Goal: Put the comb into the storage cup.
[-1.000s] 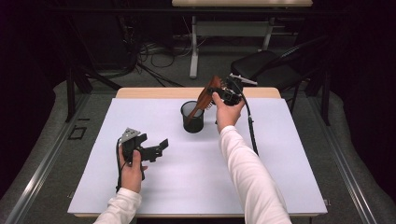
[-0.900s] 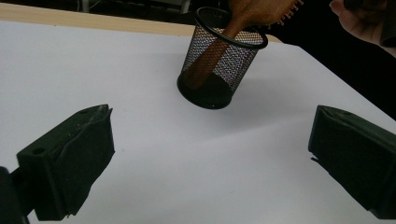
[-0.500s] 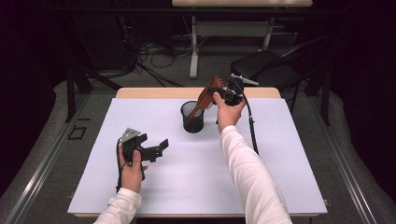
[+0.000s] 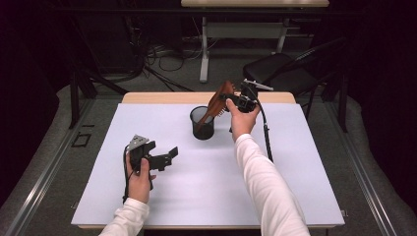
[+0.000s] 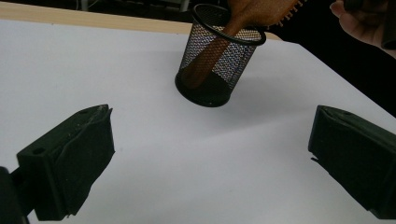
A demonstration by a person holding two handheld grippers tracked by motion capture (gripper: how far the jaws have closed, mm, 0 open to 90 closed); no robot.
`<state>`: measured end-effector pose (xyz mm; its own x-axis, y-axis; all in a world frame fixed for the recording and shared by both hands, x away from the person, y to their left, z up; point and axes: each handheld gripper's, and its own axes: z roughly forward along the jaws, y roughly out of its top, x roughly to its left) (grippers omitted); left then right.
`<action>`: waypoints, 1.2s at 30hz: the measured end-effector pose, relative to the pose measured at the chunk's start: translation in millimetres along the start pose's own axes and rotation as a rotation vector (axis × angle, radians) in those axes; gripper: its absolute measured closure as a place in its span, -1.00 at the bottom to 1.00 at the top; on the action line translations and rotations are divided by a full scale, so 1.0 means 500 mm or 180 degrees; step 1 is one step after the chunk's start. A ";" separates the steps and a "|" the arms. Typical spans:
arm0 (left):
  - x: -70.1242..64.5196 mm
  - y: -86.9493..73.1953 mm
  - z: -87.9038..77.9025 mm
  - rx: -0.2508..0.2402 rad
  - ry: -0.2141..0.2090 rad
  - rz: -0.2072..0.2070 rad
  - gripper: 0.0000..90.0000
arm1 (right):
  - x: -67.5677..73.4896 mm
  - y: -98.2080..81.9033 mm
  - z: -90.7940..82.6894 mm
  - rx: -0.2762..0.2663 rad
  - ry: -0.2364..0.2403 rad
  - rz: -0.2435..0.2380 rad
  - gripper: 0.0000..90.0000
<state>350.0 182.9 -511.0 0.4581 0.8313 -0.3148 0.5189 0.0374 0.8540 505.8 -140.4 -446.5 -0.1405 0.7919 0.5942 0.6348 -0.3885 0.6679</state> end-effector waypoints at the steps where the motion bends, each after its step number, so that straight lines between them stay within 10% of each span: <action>1: 0.000 0.000 0.000 -0.0001 0.0000 0.0000 -0.99 | -0.001 0.000 0.000 0.0001 0.0004 -0.0003 0.08; 36: -0.002 -0.003 0.003 0.0008 0.0000 0.0000 -0.99 | -0.012 0.001 -0.013 -0.0011 0.0016 -0.0018 -0.13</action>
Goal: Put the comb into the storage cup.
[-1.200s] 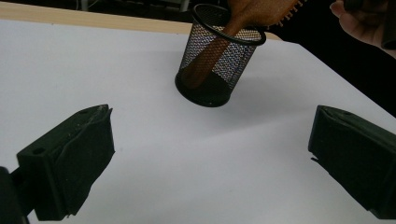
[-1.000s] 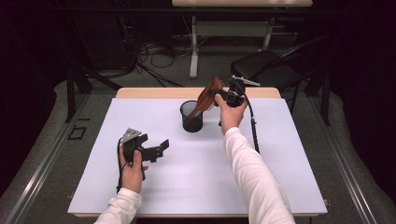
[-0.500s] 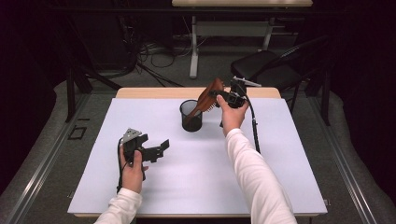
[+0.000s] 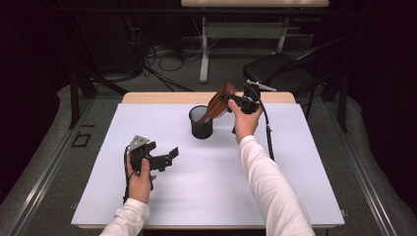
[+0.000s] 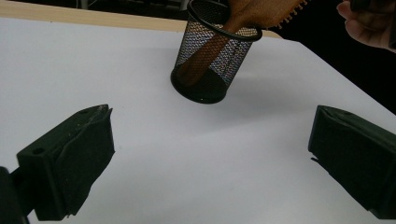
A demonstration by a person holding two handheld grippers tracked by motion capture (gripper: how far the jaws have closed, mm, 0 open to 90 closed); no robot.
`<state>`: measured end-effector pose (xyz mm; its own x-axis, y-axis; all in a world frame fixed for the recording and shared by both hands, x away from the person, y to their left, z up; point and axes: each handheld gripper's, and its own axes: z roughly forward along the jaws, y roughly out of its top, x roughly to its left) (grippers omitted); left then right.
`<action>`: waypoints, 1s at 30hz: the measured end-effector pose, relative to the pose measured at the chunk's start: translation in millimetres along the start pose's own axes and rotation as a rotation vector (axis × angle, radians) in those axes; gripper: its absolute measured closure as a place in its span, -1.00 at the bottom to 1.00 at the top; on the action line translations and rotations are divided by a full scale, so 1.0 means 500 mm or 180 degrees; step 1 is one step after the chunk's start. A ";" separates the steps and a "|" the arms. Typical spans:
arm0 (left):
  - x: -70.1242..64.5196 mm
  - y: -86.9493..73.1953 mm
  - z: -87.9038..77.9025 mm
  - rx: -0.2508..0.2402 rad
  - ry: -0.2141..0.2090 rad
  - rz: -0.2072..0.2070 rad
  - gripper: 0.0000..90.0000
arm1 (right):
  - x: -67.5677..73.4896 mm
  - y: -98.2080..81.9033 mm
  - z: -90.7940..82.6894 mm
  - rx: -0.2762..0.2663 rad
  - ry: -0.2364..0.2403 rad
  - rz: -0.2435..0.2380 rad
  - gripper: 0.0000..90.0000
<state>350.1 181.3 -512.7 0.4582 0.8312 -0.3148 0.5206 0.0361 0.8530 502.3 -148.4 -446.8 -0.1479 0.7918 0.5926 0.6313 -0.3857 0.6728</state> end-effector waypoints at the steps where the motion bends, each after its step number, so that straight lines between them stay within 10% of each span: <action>1: 0.000 0.000 0.000 0.0005 0.0002 0.0003 -0.99 | 0.000 0.001 -0.001 0.0002 -0.0001 -0.0002 -0.13; 30: -0.002 0.002 0.017 0.0034 -0.0034 -0.0004 -0.99 | -0.007 0.003 -0.019 -0.0109 -0.0132 -0.0124 -0.50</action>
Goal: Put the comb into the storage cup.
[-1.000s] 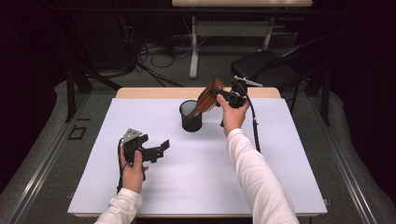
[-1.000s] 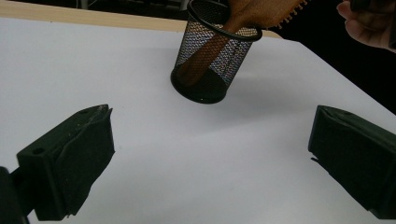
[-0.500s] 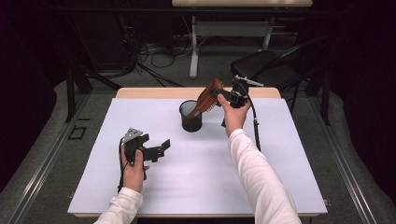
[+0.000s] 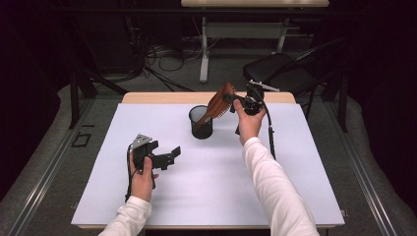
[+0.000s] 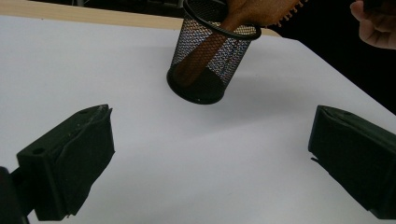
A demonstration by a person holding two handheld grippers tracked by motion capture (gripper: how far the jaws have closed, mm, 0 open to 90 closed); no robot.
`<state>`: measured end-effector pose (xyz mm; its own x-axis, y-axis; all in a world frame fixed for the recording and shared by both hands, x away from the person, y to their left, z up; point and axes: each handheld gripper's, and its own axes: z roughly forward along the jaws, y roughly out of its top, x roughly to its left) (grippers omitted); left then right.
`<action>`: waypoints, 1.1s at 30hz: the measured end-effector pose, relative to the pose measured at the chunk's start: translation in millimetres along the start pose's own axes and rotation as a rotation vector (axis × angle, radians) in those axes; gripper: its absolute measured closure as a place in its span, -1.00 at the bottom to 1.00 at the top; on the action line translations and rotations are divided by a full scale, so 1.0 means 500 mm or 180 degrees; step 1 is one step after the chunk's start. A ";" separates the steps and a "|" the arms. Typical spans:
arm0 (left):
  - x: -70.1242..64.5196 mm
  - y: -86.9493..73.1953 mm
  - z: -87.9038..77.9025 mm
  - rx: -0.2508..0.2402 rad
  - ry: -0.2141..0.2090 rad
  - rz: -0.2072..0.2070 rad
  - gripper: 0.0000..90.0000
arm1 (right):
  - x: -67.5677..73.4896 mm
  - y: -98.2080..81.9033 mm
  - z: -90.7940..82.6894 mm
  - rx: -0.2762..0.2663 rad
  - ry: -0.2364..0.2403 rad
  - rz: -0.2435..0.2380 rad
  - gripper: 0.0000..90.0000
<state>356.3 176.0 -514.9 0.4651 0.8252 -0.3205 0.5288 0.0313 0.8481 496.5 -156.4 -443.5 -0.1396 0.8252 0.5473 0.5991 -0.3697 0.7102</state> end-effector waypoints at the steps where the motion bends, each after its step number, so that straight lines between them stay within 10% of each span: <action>1: 0.000 0.000 0.000 0.0003 -0.0001 0.0003 -0.99 | 0.000 0.000 -0.002 -0.0014 0.0005 -0.0027 -0.50; 33: -0.001 0.007 0.007 -0.0008 -0.0014 -0.0028 -0.99 | -0.017 0.022 -0.099 0.0001 0.0328 -0.0212 -0.38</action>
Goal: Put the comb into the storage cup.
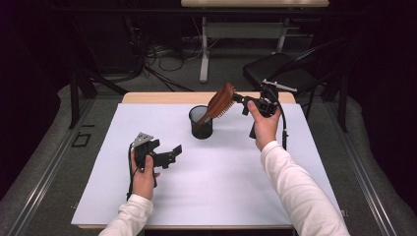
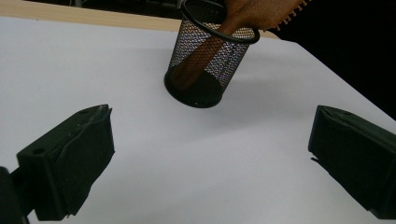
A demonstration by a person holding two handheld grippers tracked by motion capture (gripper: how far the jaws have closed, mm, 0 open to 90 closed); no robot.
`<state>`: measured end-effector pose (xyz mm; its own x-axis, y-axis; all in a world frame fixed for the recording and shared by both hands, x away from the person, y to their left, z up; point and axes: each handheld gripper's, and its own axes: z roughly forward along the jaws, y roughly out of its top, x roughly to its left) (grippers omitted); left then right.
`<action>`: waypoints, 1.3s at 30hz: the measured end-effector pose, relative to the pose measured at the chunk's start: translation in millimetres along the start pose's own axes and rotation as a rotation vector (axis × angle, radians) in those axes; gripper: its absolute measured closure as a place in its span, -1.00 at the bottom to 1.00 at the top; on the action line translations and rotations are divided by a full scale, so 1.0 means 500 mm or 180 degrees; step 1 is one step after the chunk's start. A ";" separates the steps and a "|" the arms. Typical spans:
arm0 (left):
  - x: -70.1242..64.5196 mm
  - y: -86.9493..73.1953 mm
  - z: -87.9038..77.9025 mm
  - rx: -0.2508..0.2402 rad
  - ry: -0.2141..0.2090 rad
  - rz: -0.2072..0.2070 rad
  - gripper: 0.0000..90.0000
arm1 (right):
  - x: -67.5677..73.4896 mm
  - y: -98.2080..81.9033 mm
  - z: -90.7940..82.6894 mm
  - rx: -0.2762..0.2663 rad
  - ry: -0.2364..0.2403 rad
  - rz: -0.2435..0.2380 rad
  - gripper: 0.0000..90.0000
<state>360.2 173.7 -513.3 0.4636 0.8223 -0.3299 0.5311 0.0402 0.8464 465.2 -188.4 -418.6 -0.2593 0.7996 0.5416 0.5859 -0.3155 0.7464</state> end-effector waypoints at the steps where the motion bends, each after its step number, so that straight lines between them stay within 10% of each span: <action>1: 0.000 0.000 0.000 -0.0006 0.0002 -0.0009 -0.99 | 0.002 -0.001 -0.002 -0.0006 0.0035 -0.0029 -0.40; 17: 0.003 0.000 -0.001 -0.0004 0.0014 -0.0026 -0.99 | 0.014 -0.009 -0.020 0.0150 0.0100 -0.0315 -0.32; 31: 0.002 0.000 -0.001 -0.0001 0.0003 -0.0027 -0.99 | 0.025 -0.016 -0.038 0.0336 -0.0054 -0.0780 -0.69; 39: 0.001 0.000 -0.004 -0.0012 0.0000 -0.0018 -0.99 | 0.037 -0.026 -0.045 0.0459 0.0185 -0.0970 -0.92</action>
<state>359.0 175.1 -512.6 0.4606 0.8220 -0.3349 0.5310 0.0472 0.8460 435.4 -180.9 -409.6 -0.4802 0.8142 0.3264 0.5762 0.0122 0.8172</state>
